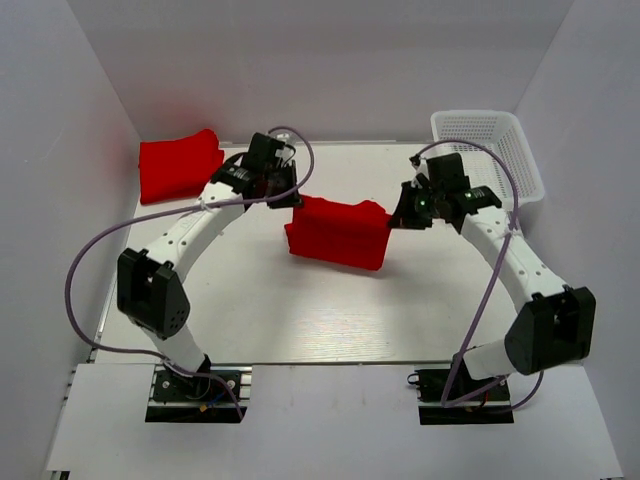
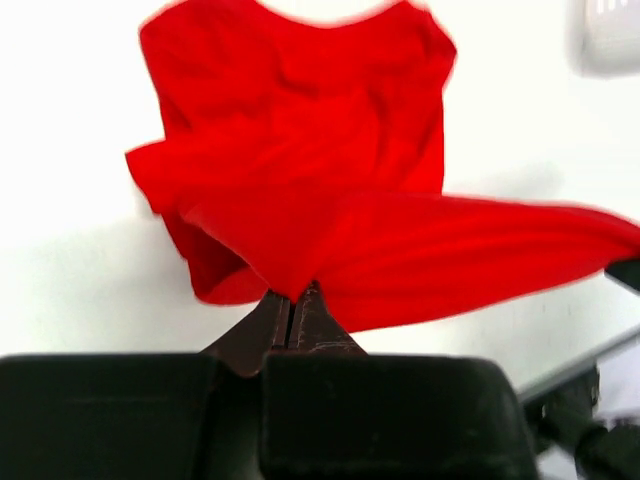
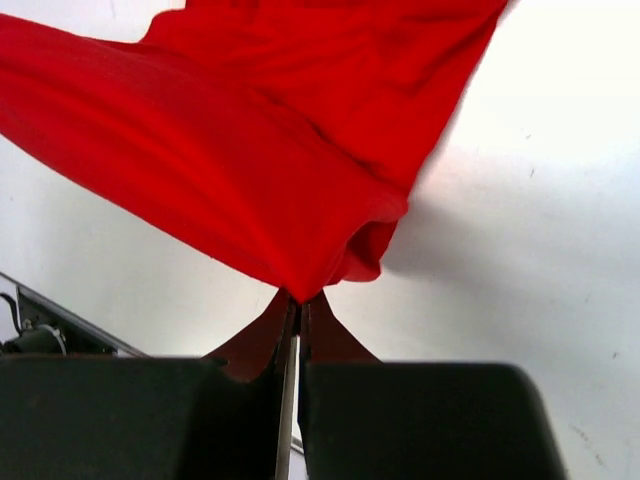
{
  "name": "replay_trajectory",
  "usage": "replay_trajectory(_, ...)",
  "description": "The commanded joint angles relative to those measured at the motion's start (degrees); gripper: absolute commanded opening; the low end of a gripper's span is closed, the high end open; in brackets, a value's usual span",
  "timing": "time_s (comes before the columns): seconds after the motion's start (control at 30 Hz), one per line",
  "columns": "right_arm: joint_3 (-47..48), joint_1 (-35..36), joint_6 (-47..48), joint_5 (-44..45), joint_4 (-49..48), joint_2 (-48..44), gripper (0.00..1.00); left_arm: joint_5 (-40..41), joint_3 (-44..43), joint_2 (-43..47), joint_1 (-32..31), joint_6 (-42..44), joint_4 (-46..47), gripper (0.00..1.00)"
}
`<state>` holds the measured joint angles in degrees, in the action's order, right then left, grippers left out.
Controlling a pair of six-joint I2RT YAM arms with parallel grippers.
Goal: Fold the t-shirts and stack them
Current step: Fold the long partially folded tshirt into a neat square
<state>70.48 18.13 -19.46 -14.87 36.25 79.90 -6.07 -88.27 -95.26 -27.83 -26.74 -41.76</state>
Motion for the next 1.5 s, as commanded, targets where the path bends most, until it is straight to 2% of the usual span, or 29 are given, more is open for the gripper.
replay_trajectory(0.0,5.37,-1.69,2.32,1.78,-1.09,2.62,0.00,6.06,-5.76,-2.20,1.64,-0.15,-0.61,0.00)
replay_trajectory(0.6,20.13,-7.67,5.49,-5.69,-2.67,26.78,0.00,5.36,-24.75,-25.05,6.39,3.19,0.71,0.00)
replay_trajectory(0.83,24.53,-8.46,4.44,-6.57,-2.41,33.91,0.00,0.35,-25.89,-30.85,7.53,5.03,5.02,0.00)
replay_trajectory(0.87,25.66,-8.55,4.61,-6.57,-3.02,35.31,0.01,-0.26,-27.03,-31.47,8.05,5.03,5.54,0.06)
replay_trajectory(0.9,25.94,-8.55,4.52,-6.22,-2.85,35.85,0.12,-0.26,-27.57,-31.47,8.06,5.03,5.55,0.16)
replay_trajectory(0.93,27.16,-8.55,4.61,-6.66,-3.11,36.38,0.18,-0.87,-27.57,-32.26,8.06,5.03,6.24,0.42)
replay_trajectory(0.97,28.91,-8.81,4.78,-6.66,-3.38,37.08,0.44,-1.49,-28.27,-32.27,8.58,6.08,6.95,0.99)
replay_trajectory(1.0,30.93,-8.73,4.61,-6.40,-3.29,38.91,0.90,-1.49,-28.27,-32.27,8.59,6.09,7.74,1.00)
replay_trajectory(1.1,35.23,-9.08,3.73,-6.13,-3.20,41.12,0.90,-3.25,-29.41,-32.27,9.11,9.06,9.59,1.00)
replay_trajectory(1.2,34.47,-9.43,3.47,-8.15,-3.64,39.73,0.90,-4.31,-30.56,-32.27,9.11,11.54,7.22,1.00)
replay_trajectory(1.47,17.52,-9.17,3.38,-4.47,-10.31,25.95,0.90,-10.46,-13.87,-25.86,8.59,17.34,10.20,1.00)
